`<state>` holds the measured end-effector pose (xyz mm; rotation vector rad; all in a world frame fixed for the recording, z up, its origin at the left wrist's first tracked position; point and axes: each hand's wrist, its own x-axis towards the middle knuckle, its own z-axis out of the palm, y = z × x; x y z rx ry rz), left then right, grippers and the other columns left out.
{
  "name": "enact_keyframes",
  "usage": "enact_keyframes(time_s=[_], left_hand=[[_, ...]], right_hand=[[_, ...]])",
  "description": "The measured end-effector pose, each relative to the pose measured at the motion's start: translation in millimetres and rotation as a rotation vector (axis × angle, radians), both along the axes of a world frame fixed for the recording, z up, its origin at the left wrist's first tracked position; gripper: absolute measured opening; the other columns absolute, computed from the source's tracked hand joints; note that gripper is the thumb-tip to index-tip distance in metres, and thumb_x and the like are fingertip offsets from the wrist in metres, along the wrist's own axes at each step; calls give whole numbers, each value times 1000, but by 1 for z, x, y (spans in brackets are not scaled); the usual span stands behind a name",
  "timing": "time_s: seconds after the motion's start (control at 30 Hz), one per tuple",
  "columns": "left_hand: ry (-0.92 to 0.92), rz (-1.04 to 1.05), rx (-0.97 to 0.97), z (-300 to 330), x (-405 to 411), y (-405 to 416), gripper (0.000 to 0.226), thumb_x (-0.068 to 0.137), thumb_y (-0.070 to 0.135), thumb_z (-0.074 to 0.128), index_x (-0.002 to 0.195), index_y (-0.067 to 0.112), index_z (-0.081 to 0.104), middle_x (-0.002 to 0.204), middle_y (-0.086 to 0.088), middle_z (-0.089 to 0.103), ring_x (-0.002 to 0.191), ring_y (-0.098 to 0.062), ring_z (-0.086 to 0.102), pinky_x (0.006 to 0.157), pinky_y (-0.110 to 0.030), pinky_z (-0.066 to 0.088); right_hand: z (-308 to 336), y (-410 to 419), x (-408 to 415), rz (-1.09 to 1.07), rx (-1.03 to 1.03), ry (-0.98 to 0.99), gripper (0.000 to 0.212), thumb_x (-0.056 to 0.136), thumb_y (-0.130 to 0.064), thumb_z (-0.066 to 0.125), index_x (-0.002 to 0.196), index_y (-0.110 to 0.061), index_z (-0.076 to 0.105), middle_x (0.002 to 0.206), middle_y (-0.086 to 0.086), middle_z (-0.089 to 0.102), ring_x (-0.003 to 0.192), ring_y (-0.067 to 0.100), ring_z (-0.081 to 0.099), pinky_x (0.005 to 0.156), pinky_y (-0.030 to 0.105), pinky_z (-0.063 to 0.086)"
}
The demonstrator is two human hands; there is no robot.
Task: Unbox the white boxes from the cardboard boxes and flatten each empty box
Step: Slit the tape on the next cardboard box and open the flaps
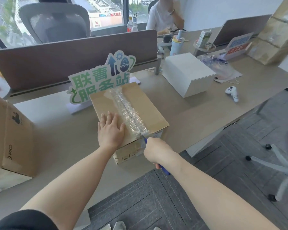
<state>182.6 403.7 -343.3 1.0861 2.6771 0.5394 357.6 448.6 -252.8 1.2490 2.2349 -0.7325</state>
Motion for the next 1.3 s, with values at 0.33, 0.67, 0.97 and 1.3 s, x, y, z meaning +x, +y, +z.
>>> enact_keyframes(time_s=[0.33, 0.67, 0.97, 1.3], left_hand=[[66, -154, -20, 8, -12, -6, 56, 99, 51, 34, 150, 29, 34, 164, 2, 15, 152, -24, 1, 121, -42, -7], [78, -263, 38, 0, -20, -5, 49, 102, 46, 29, 149, 36, 37, 162, 8, 21, 151, -18, 4, 122, -41, -5], [89, -270, 52, -7, -24, -2, 50, 99, 41, 27, 147, 36, 39, 161, 10, 23, 151, -19, 6, 122, -44, -1], [95, -272, 44, -5, -21, -3, 48, 99, 34, 29, 147, 35, 37, 161, 8, 22, 151, -20, 7, 122, -45, -1]], right_hand=[[-35, -7, 38, -800, -382, 709, 12, 99, -16, 37, 91, -11, 44, 65, 16, 55, 41, 24, 46, 48, 32, 45], [-64, -27, 4, -1186, -560, 1009, 12, 101, -14, 41, 92, -8, 47, 60, 13, 52, 43, 23, 45, 47, 31, 43], [-65, -44, -5, -1222, -607, 1082, 12, 99, -10, 41, 89, -7, 45, 59, 14, 48, 42, 21, 41, 45, 28, 39], [-67, -54, -9, -1176, -623, 1096, 13, 99, -11, 40, 88, -7, 45, 59, 14, 48, 44, 21, 40, 45, 29, 39]])
